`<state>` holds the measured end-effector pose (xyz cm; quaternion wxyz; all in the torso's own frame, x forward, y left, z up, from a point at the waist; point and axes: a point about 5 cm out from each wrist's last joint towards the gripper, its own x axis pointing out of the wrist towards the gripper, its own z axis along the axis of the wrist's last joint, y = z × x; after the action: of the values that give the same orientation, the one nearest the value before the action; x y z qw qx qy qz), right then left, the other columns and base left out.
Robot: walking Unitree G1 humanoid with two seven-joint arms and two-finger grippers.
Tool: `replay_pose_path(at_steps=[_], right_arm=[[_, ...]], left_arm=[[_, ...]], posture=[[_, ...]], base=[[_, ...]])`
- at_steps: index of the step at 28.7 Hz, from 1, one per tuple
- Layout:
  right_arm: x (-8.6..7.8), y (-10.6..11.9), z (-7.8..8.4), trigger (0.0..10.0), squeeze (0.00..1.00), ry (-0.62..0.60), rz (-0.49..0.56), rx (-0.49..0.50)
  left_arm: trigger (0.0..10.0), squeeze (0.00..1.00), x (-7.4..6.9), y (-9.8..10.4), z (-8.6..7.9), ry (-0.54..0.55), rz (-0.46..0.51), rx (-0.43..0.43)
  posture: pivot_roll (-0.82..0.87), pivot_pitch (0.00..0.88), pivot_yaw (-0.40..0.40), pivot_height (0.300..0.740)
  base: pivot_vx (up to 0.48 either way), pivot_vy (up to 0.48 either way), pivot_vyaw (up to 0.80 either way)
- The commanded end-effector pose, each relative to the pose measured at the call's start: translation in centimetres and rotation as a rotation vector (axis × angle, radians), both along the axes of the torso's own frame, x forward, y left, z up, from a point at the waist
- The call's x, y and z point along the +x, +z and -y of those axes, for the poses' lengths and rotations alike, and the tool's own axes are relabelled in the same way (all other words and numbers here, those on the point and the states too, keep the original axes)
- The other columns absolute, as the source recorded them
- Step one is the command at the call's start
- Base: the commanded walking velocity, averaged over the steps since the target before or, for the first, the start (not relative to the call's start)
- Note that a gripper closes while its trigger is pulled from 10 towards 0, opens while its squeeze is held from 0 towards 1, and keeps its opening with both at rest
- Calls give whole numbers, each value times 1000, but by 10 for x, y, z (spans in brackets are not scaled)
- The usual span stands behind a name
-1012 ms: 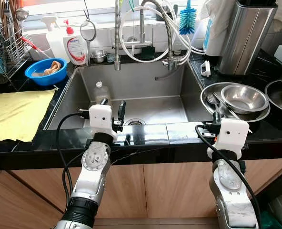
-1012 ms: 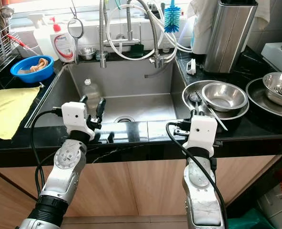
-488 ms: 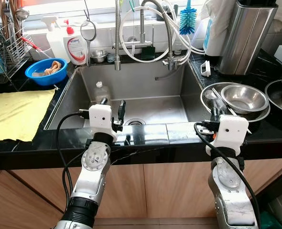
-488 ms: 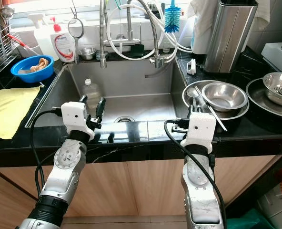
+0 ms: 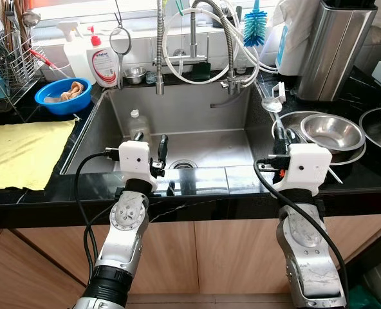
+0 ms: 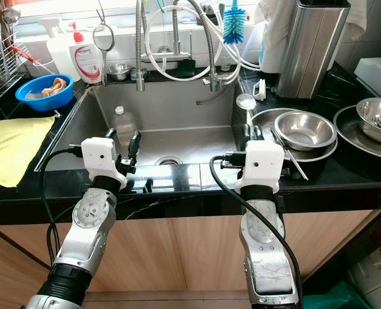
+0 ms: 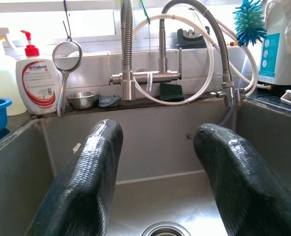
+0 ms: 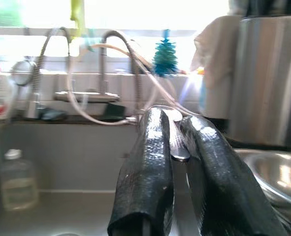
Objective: Kitchen organization
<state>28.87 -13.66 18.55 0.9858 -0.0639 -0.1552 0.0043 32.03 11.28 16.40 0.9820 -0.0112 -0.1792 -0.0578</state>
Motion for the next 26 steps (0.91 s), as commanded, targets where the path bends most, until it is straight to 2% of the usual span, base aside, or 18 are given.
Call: replay_pose_path(at_steps=[1, 2, 5, 7, 9, 17, 26], right_arm=[[4, -2, -11, 10000, 0, 80, -28, -7], [8, -4, -15, 10000, 0, 147, -68, 10], [14, -5, -18, 10000, 0, 198, -100, 12], [26, -4, -19, 10000, 0, 235, -142, 8], [37, -4, -18, 10000, 0, 241, -180, 6], [61, -19, -12, 10000, 0, 234, -339, 43], [72, -29, -9, 10000, 0, 209, -411, 44]], left_arm=[[10000, 0, 2, 1, -3, 18, 5, 15], [10000, 0, 2, 1, -3, 19, 5, 15], [10000, 0, 2, 1, -3, 20, 6, 15], [10000, 0, 2, 2, -3, 22, 7, 16], [10000, 0, 2, 2, -4, 24, 8, 17], [10000, 0, 2, 4, -5, 25, 13, 24], [10000, 0, 1, 5, -9, 30, 17, 34]], posture=[[-177, 0, 64, 740], [-177, 0, 64, 740], [-178, 0, 65, 740], [-174, 0, 65, 740], [-174, 0, 65, 740], [-151, 0, 67, 740], [-139, 0, 72, 740]], base=[[0, 0, 0], [0, 0, 0], [0, 0, 0], [0, 0, 0], [0, 0, 0], [0, 0, 0], [0, 0, 0]])
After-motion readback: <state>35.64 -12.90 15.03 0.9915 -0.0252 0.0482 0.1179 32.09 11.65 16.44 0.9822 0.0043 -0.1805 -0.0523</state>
